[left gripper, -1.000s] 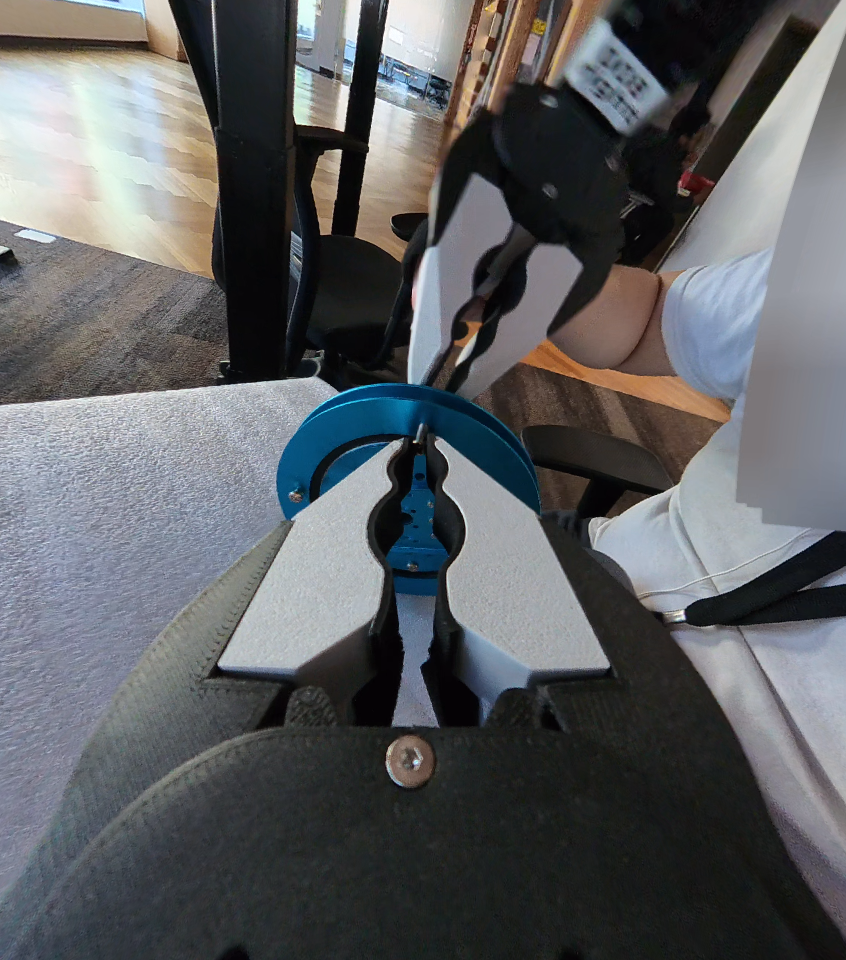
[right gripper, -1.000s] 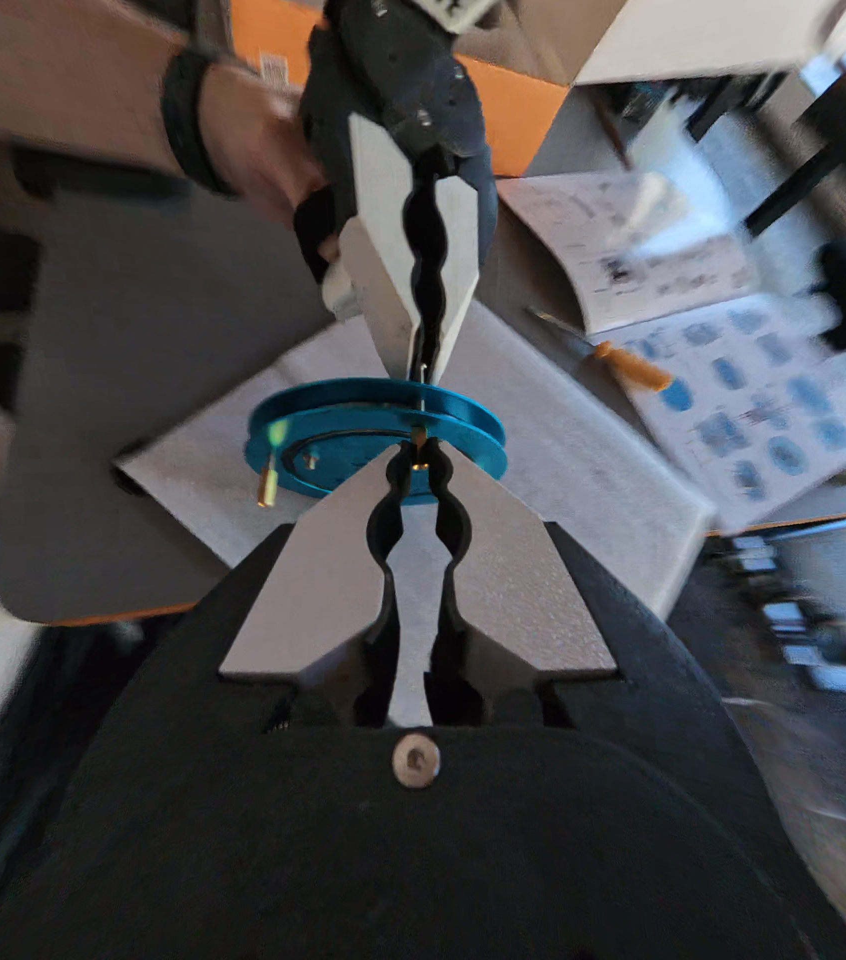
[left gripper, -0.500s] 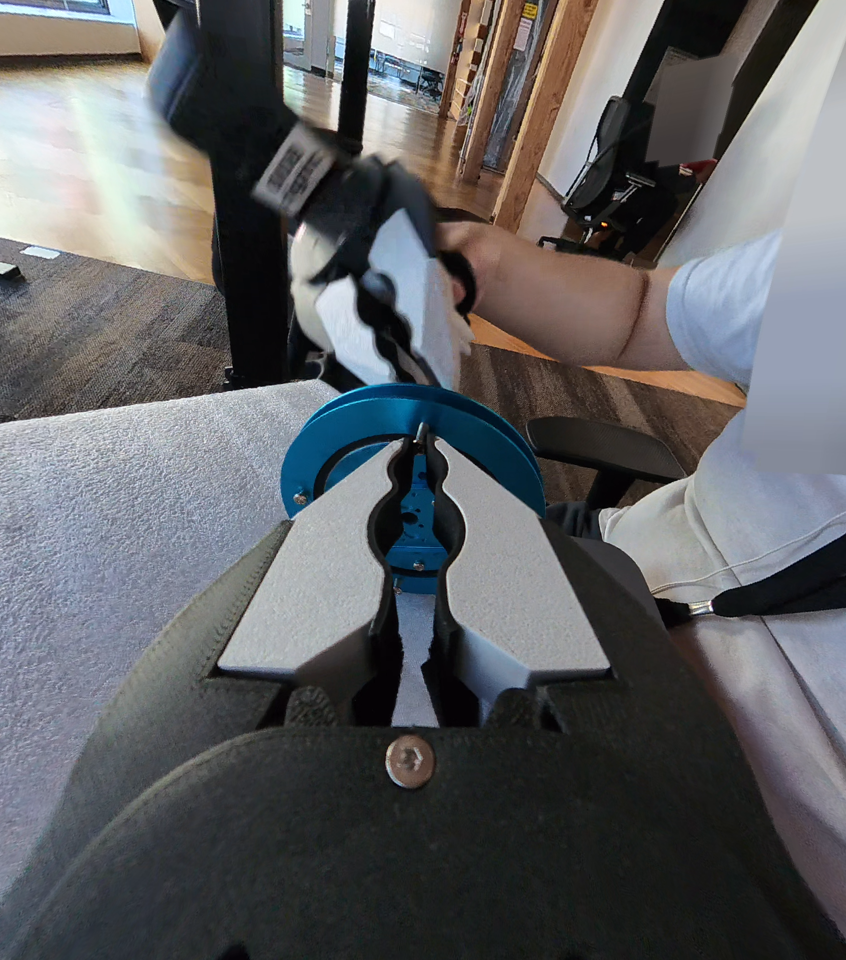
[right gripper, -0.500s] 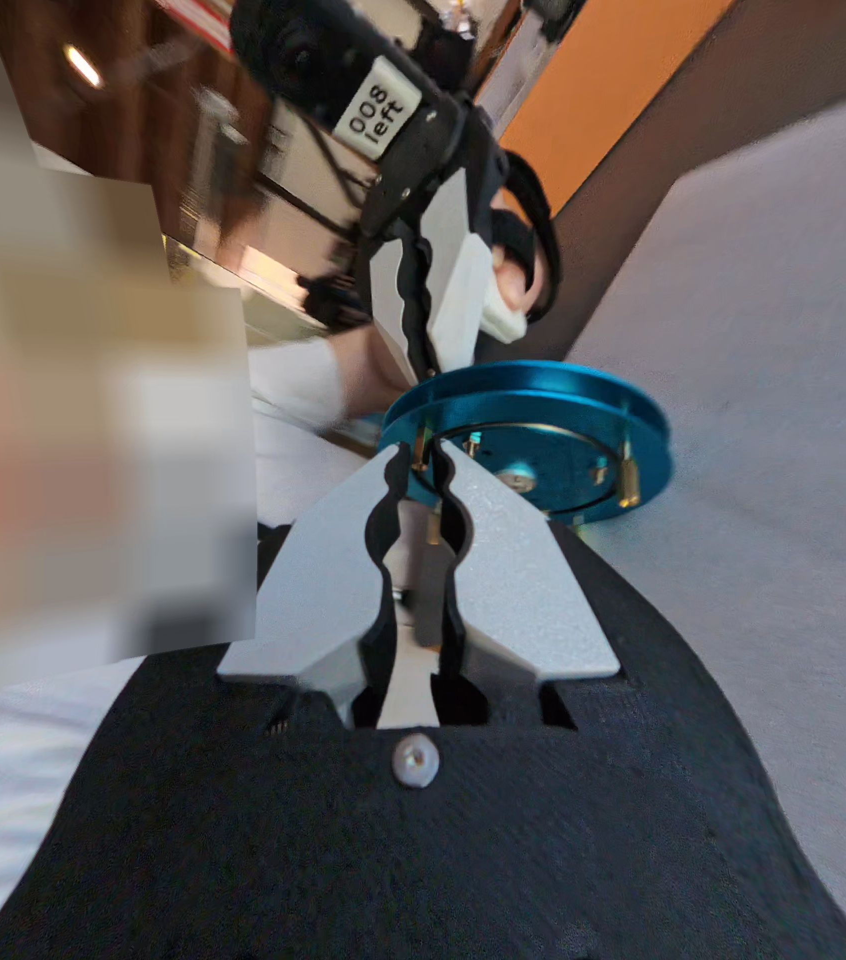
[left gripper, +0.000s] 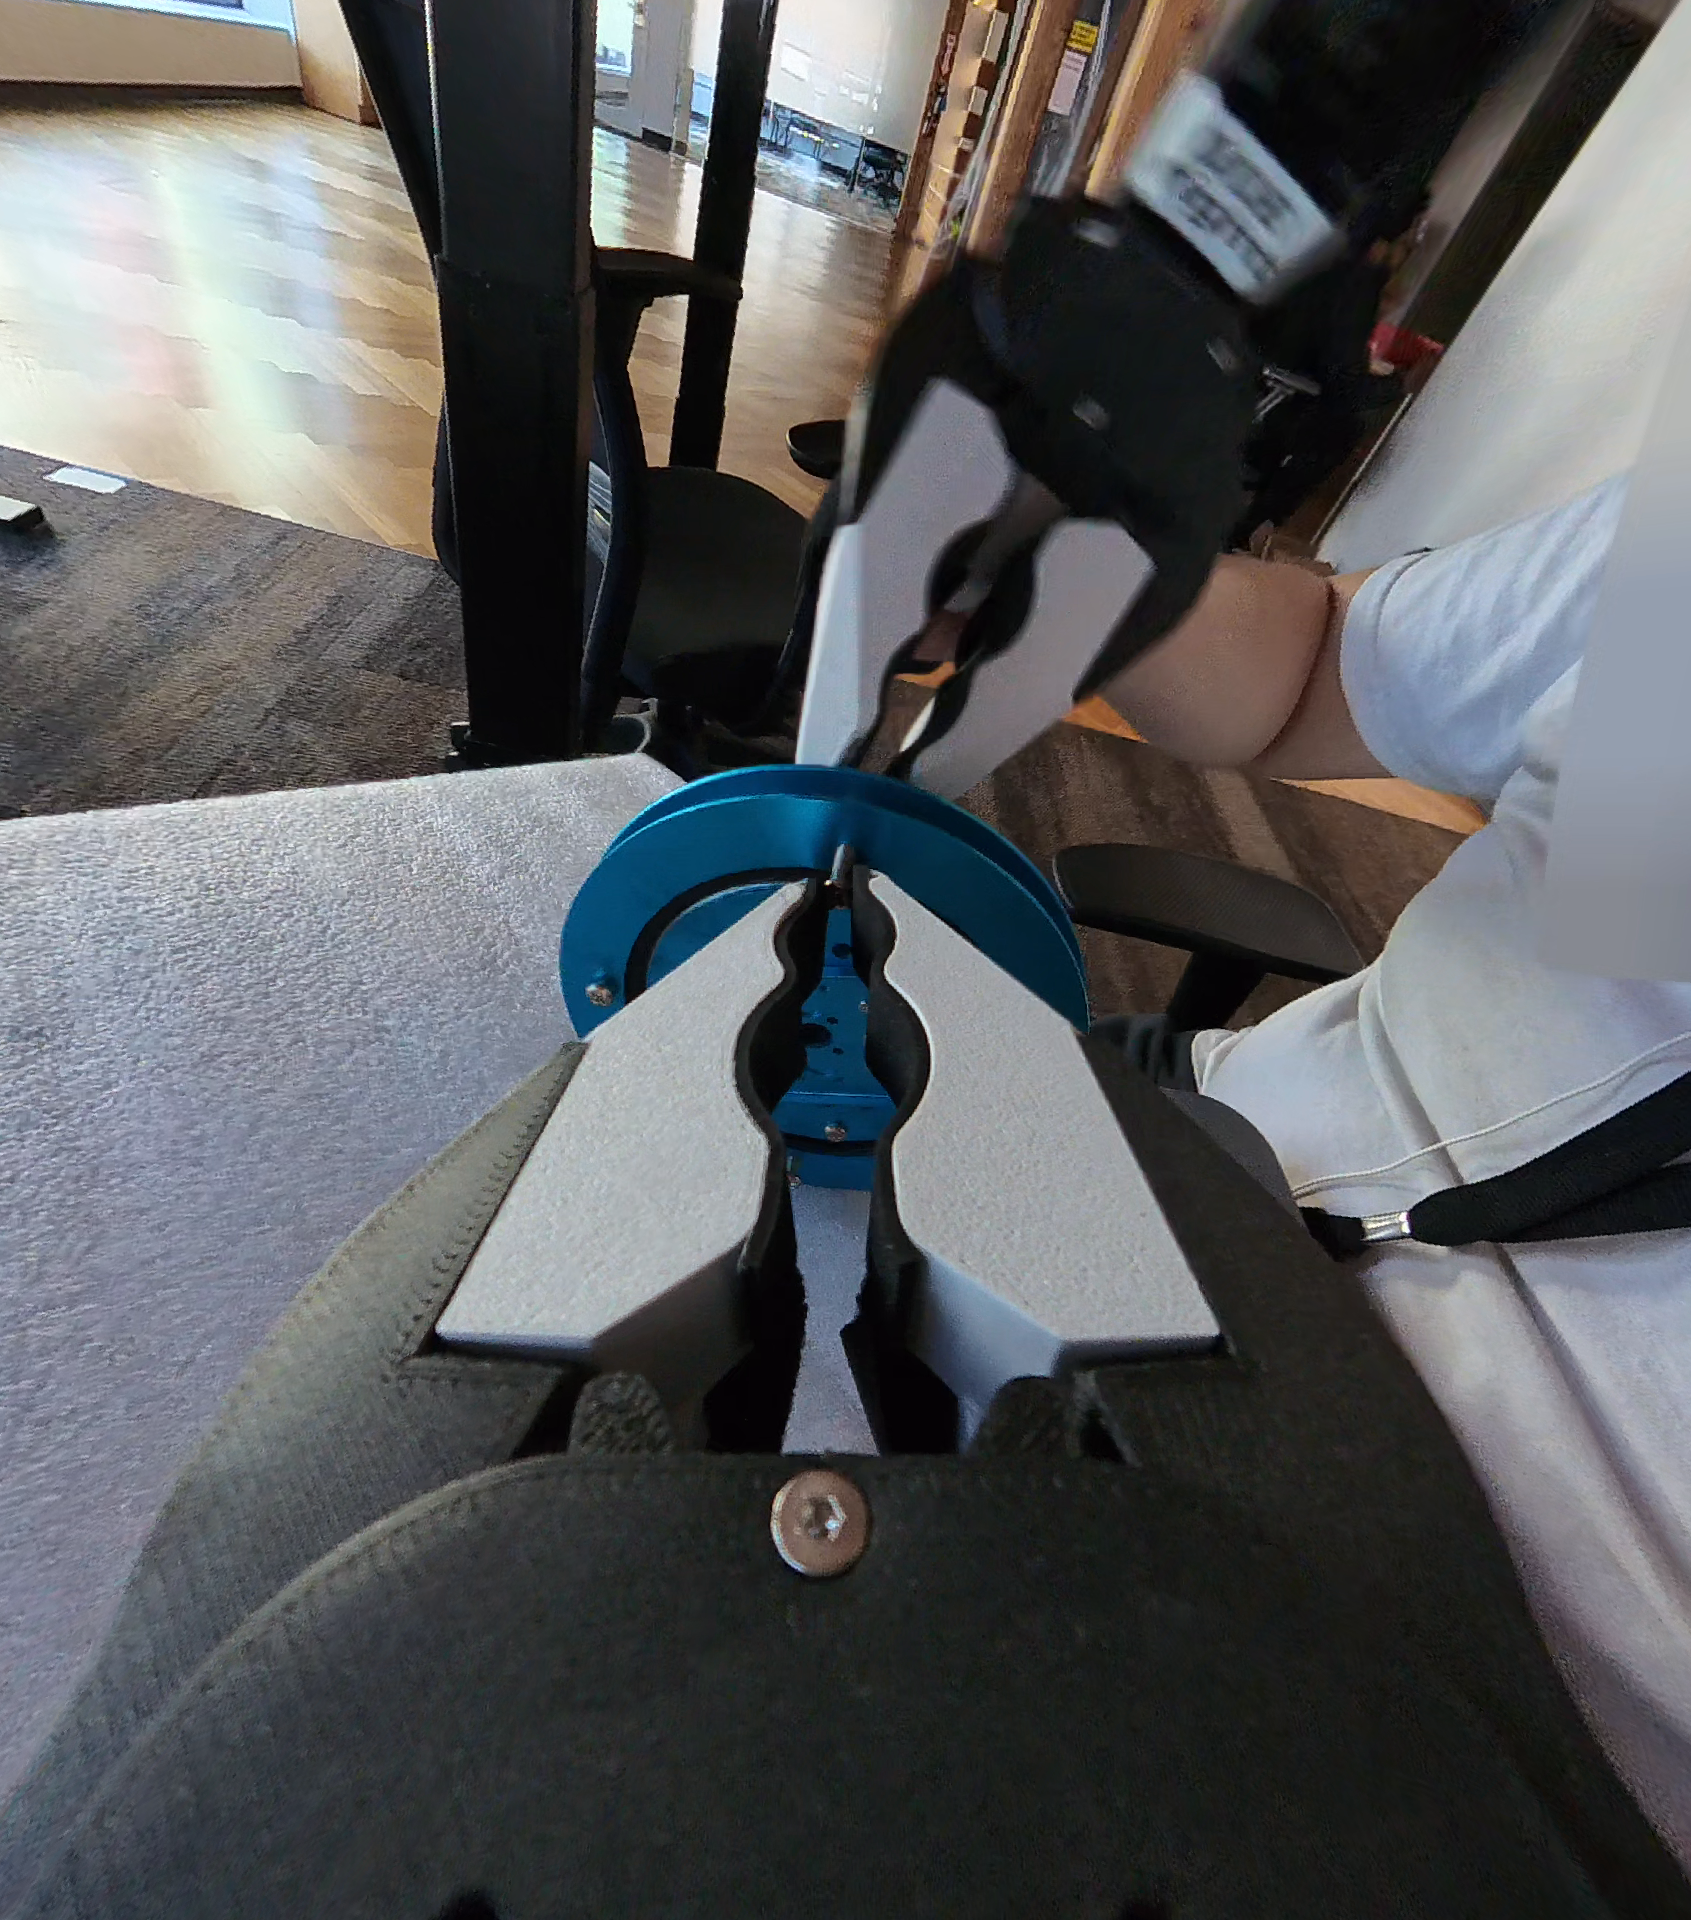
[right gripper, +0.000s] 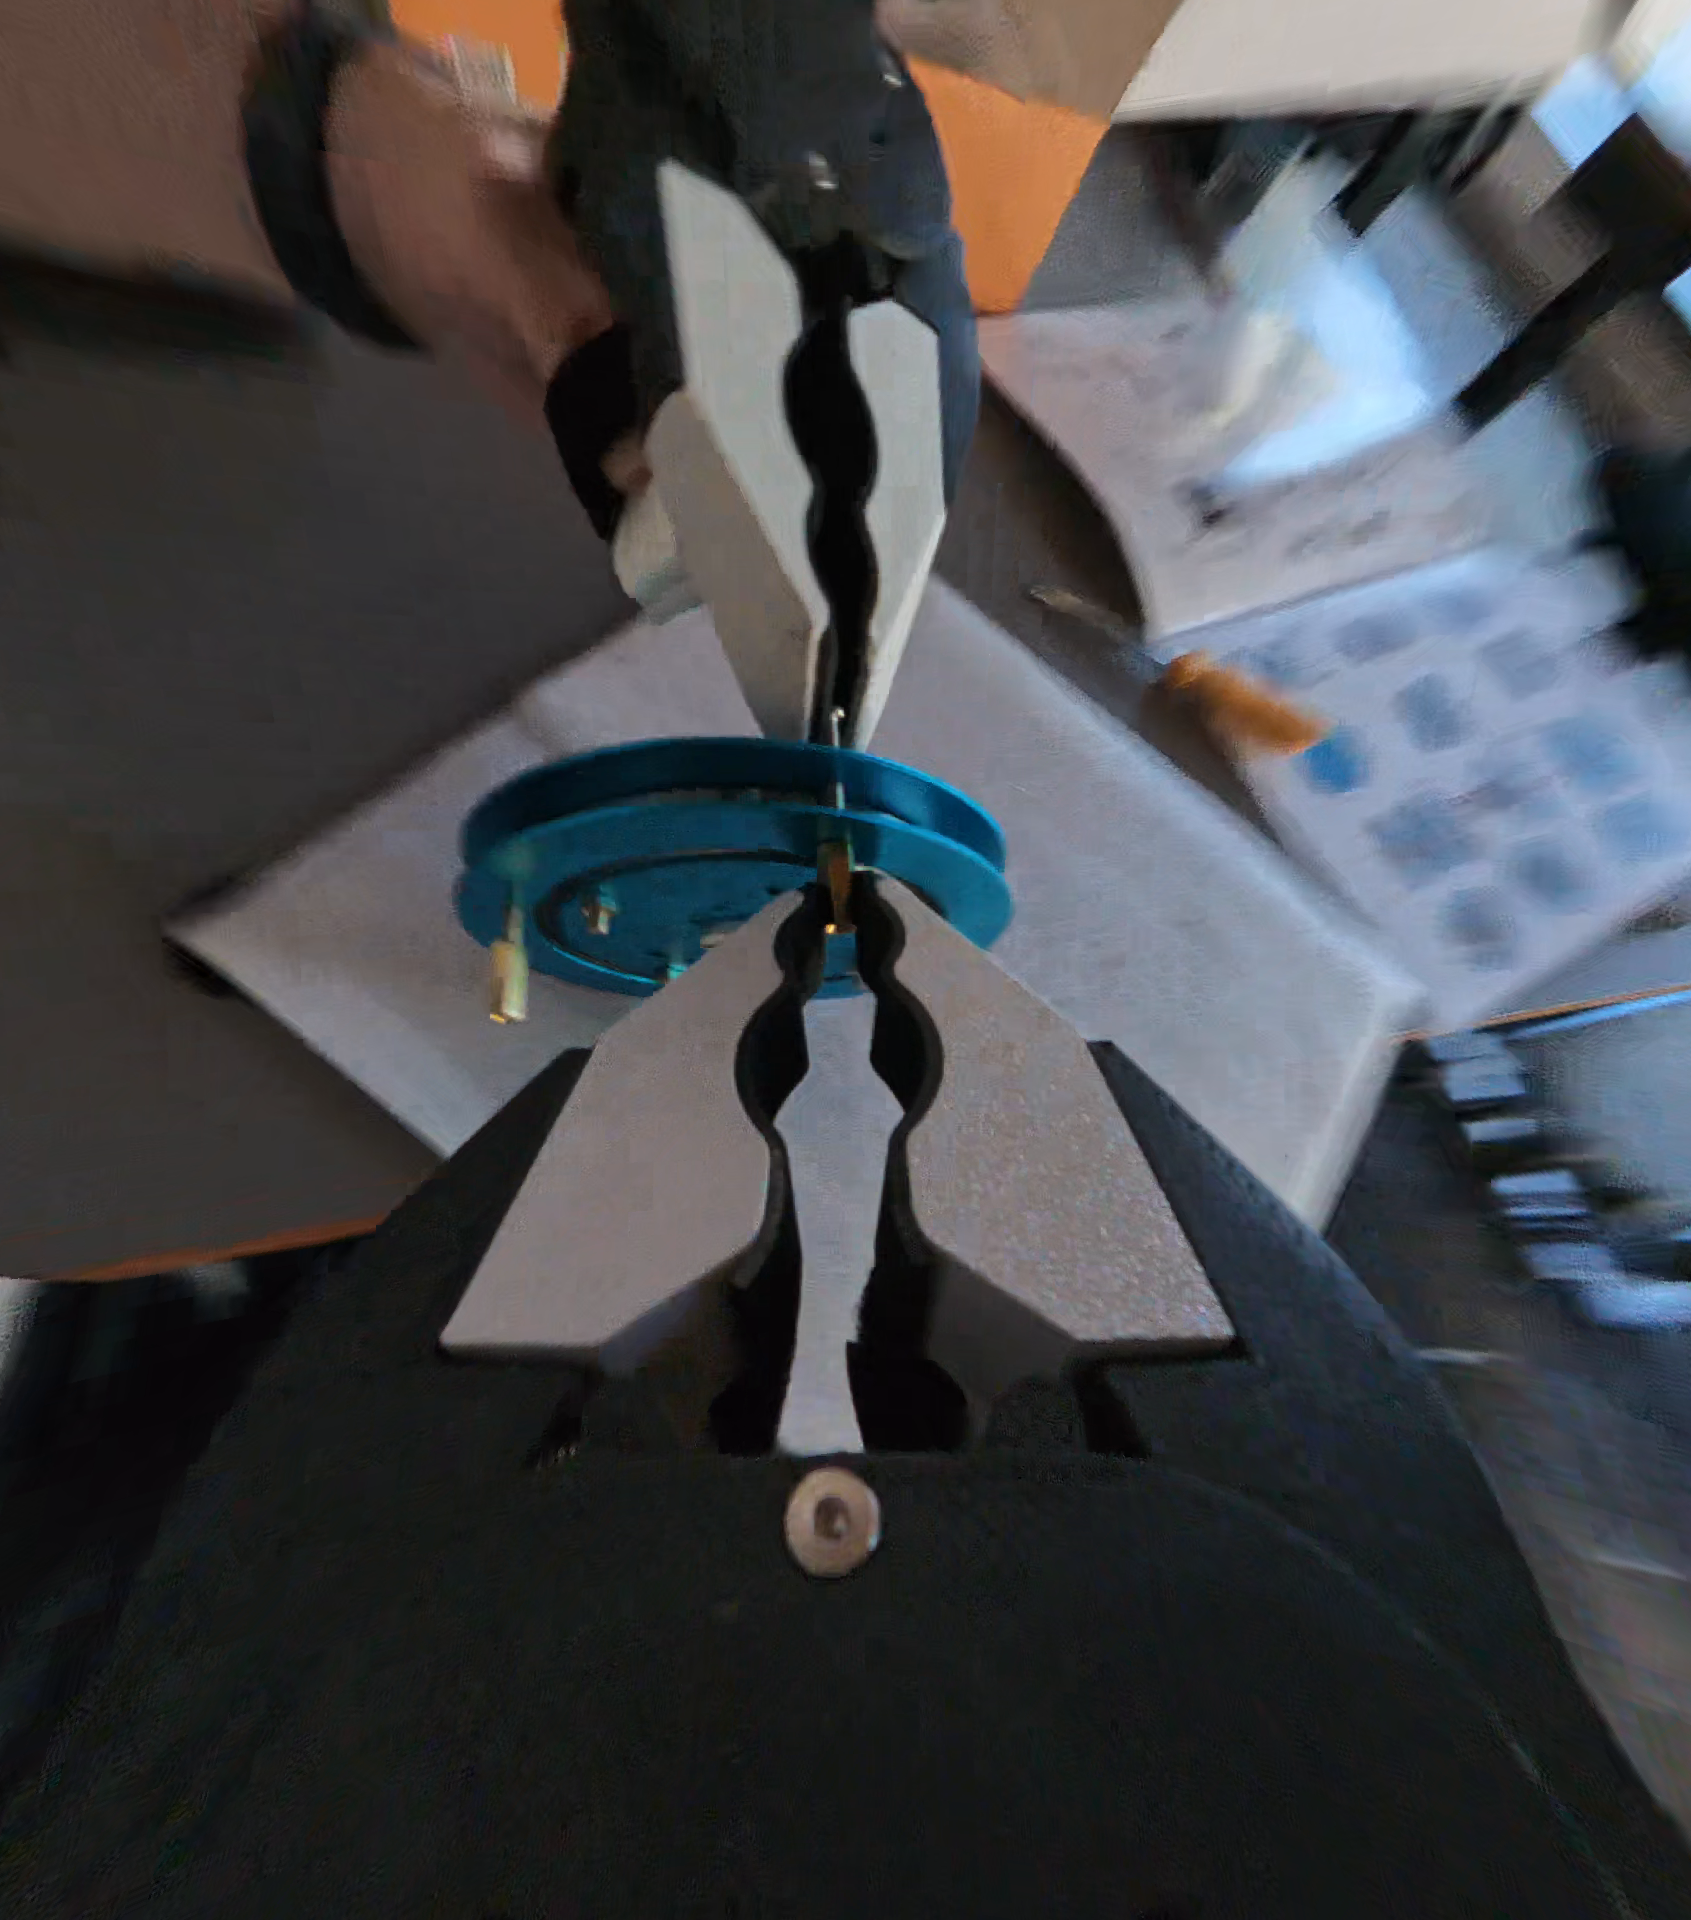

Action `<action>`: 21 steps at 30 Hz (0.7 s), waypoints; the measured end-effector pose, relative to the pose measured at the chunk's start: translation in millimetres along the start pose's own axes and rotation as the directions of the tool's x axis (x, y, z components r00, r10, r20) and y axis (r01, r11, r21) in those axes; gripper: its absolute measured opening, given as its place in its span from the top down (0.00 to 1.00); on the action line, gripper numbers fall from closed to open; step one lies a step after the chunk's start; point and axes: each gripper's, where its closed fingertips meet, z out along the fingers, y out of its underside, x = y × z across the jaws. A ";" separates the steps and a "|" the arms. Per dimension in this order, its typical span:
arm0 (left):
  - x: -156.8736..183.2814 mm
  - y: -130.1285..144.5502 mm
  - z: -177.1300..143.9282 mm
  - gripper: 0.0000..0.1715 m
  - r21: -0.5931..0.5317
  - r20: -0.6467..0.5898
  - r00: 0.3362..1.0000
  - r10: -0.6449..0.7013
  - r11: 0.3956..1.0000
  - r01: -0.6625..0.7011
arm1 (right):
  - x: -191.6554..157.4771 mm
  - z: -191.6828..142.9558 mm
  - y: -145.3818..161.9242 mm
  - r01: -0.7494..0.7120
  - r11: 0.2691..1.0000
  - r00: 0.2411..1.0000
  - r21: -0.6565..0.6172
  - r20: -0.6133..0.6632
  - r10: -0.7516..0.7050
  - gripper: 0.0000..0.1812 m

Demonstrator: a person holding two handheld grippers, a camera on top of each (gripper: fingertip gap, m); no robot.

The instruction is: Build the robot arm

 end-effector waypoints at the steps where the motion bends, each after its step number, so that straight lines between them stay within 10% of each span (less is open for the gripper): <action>1: -0.8 -0.6 -0.2 0.98 -0.004 0.003 1.000 0.009 1.000 -0.009 | -1.7 -0.1 -1.0 -0.187 0.982 0.973 0.000 0.138 0.185 0.98; 3: 0.0 -0.9 0.6 0.98 -0.008 -0.009 1.000 0.021 1.000 -0.021 | -9.9 -2.3 -1.9 -0.538 0.832 0.724 -0.136 0.431 0.539 0.98; 6: 4.2 -0.7 3.5 0.98 -0.007 -0.033 0.999 0.030 1.000 -0.030 | -22.0 -11.4 -5.5 -0.697 0.582 0.206 -0.420 0.660 0.723 0.98; 10: 3.4 -0.8 1.6 0.98 -0.008 -0.023 0.999 0.034 0.999 -0.034 | -21.6 -12.2 -10.9 -0.745 0.457 -0.043 -0.487 0.718 0.695 0.98; 12: 0.4 -0.1 1.0 0.98 -0.014 -0.003 1.000 0.030 0.999 -0.030 | -16.7 -8.4 -9.8 -0.773 0.549 0.162 -0.319 0.737 0.656 0.98; 14: 1.0 0.3 2.4 0.98 -0.020 0.000 1.000 0.029 0.999 -0.029 | -12.4 -6.3 -6.4 -0.662 0.746 0.539 -0.075 0.643 0.544 0.96; 17: 2.7 0.3 3.7 0.98 -0.013 -0.011 1.000 0.001 1.000 -0.001 | -4.1 -9.8 -8.3 -0.192 0.964 0.963 0.182 0.225 0.149 0.91; 21: 1.4 -1.1 3.8 0.98 -0.004 -0.010 1.000 -0.023 1.000 0.023 | 0.0 -7.2 -4.3 0.279 0.960 0.950 0.010 -0.150 -0.275 0.97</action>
